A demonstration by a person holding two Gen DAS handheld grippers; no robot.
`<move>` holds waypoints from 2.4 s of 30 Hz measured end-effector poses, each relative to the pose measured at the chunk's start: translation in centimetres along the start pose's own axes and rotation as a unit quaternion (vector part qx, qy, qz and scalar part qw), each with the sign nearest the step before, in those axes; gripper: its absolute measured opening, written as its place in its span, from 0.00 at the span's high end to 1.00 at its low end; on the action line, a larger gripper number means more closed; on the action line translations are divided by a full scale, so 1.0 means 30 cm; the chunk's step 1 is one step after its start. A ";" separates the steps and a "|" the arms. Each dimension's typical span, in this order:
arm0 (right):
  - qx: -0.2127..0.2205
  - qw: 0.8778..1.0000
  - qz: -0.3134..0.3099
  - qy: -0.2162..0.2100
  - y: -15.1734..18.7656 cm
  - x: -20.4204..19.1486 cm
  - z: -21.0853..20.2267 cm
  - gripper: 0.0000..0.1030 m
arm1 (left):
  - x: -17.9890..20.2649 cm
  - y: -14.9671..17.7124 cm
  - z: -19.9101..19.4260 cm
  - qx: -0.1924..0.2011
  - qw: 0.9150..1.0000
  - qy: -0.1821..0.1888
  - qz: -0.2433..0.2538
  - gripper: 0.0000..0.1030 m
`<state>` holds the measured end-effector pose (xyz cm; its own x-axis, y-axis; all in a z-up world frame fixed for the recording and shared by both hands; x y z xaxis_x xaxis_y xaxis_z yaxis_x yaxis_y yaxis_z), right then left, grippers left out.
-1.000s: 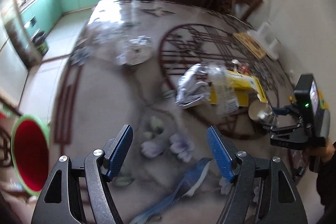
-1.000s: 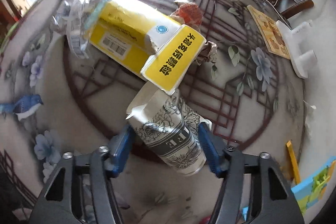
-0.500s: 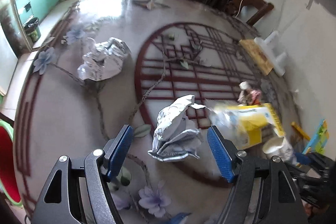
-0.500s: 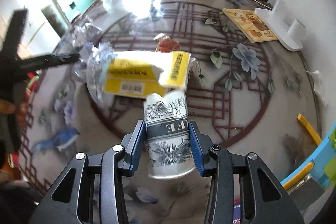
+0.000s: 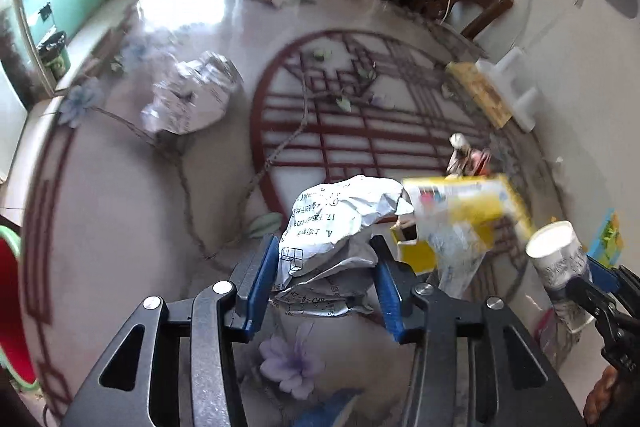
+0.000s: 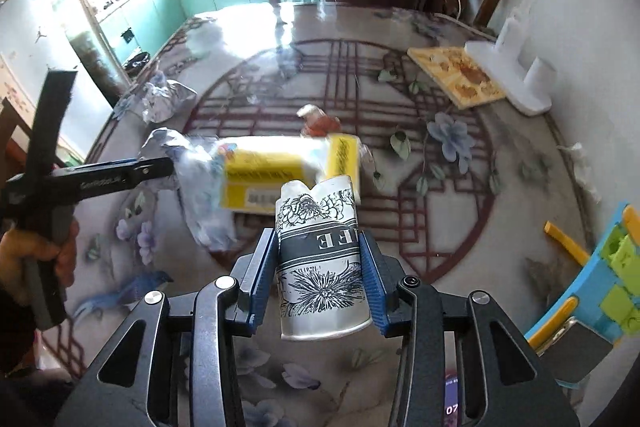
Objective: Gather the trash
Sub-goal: 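Carry the paper cup and silver wrapper above the red bucket with both tools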
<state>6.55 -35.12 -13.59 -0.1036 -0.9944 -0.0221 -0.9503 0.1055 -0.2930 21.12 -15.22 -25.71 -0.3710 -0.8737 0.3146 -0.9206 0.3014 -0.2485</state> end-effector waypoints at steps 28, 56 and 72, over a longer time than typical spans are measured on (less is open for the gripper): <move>0.083 0.994 -0.072 -0.010 -0.139 -0.478 -0.158 0.62 | -0.302 0.258 -0.680 0.162 0.985 -0.026 -0.050 0.56; 0.085 0.991 -0.098 -0.016 -0.141 -0.772 -0.165 0.62 | -0.611 0.388 -0.817 0.175 0.979 -0.032 -0.101 0.55; 0.075 0.987 -0.139 -0.027 -0.126 -0.986 -0.144 0.62 | -0.863 0.514 -0.862 0.177 0.971 -0.052 -0.155 0.55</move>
<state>11.94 -6.06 -7.71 0.1738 -0.9843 0.0301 -0.8852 -0.1696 -0.4332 13.37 21.94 -14.00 -0.0520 -0.9411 0.3341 -0.8796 -0.1152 -0.4615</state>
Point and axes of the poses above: each gripper's, at about its wrist camera, not at the fingertips, and z roughly the way its jaws point, x to its right, y to its underside, the point moved 4 cm from there along z, roughly the way its jaws point, and after that the axes turned 12 degrees about -x, right-handed, at the moved point
